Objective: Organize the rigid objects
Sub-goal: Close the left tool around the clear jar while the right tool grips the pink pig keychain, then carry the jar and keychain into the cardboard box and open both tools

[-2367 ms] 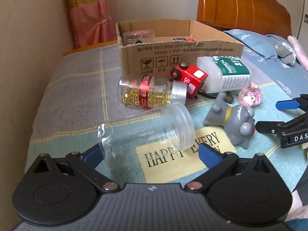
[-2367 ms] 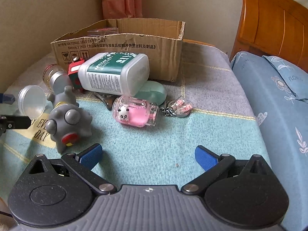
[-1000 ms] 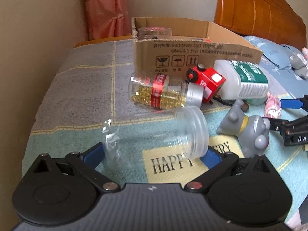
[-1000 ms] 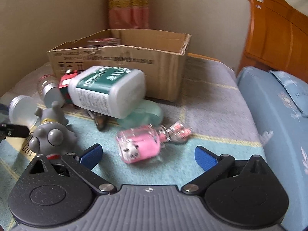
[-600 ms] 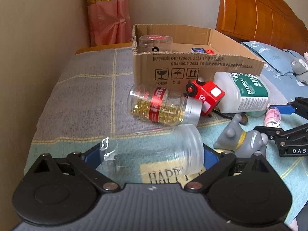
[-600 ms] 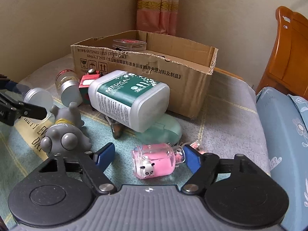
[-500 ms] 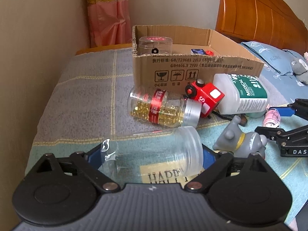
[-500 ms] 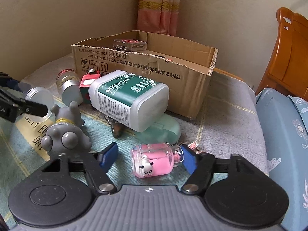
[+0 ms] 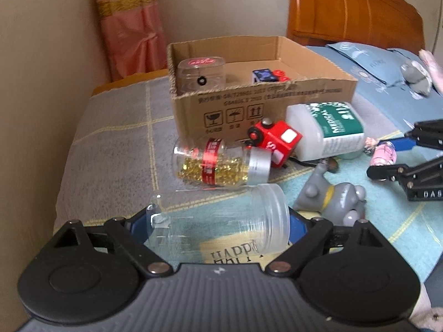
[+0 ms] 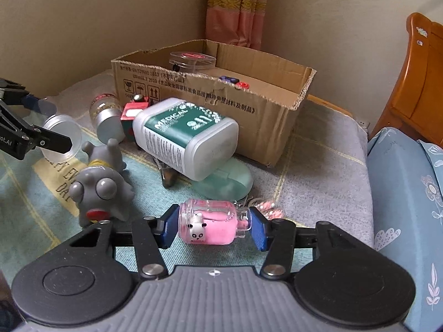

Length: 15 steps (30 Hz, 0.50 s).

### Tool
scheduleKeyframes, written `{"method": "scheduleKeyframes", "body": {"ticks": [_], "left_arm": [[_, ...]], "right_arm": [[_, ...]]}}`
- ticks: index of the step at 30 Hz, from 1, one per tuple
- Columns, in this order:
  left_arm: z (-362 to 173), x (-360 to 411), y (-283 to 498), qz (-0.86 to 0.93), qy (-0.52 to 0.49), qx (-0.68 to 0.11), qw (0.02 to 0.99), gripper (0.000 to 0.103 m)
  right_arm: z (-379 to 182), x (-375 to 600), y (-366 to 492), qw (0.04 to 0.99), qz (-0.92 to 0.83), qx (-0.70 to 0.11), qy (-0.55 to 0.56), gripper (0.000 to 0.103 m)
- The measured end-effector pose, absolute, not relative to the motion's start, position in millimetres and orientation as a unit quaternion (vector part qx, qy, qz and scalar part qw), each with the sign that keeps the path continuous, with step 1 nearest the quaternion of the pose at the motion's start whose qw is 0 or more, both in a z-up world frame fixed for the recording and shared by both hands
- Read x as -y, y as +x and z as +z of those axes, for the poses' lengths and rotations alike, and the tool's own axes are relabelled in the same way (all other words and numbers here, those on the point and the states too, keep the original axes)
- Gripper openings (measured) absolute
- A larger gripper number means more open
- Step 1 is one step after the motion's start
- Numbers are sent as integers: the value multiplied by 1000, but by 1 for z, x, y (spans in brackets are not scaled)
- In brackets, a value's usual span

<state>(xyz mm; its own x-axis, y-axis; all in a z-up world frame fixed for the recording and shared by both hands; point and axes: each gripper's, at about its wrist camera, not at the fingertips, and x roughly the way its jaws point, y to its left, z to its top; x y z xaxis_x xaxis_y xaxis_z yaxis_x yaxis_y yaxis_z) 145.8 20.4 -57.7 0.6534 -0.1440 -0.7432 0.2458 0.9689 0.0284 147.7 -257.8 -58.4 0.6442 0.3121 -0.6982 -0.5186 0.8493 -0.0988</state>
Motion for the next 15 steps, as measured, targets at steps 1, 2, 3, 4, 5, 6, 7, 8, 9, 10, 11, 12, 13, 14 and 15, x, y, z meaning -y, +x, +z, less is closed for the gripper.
{"method": "scheduleKeyframes", "body": {"ticks": [1, 2, 3, 4, 5, 6, 7, 8, 9, 10, 11, 12, 13, 14, 15], "left_arm": [[-54, -20, 145, -111, 65, -403, 906, 91], [-51, -20, 145, -114, 67, -403, 906, 91], [-46, -20, 144, -120, 68, -402, 905, 91], [-42, -19, 144, -124, 69, -400, 905, 91], [-39, -19, 143, -128, 71, -399, 905, 91], [-34, -17, 143, -134, 74, -397, 905, 91], [-30, -17, 143, -138, 75, -396, 905, 91], [-25, -16, 143, -144, 75, -394, 905, 91], [-20, -15, 144, -148, 75, -393, 904, 91], [-16, -14, 145, -152, 75, -391, 904, 91], [-11, -13, 146, -155, 76, -389, 905, 91], [-5, -12, 148, -158, 78, -384, 906, 91], [0, -10, 149, -161, 79, -379, 908, 91], [7, -9, 152, -164, 80, -374, 909, 91], [12, -8, 156, -165, 80, -370, 911, 91]], "right_arm": [[-55, 260, 148, 893, 236, -354, -144, 56], [-51, 262, 148, 893, 239, -355, -142, 56], [-48, 263, 147, 892, 241, -356, -141, 56], [-45, 264, 147, 891, 245, -356, -141, 56], [-42, 265, 147, 890, 249, -356, -140, 56], [-39, 266, 147, 888, 251, -358, -140, 56], [-37, 267, 147, 887, 253, -359, -140, 56], [-34, 268, 147, 886, 255, -361, -139, 56], [-31, 269, 147, 885, 258, -362, -138, 56], [-28, 269, 146, 885, 260, -362, -137, 56], [-24, 270, 146, 885, 263, -360, -135, 56], [-20, 271, 146, 885, 265, -359, -133, 56], [-16, 272, 146, 885, 268, -358, -130, 56], [-10, 272, 146, 885, 271, -355, -128, 56], [-4, 273, 146, 886, 273, -352, -127, 56]]}}
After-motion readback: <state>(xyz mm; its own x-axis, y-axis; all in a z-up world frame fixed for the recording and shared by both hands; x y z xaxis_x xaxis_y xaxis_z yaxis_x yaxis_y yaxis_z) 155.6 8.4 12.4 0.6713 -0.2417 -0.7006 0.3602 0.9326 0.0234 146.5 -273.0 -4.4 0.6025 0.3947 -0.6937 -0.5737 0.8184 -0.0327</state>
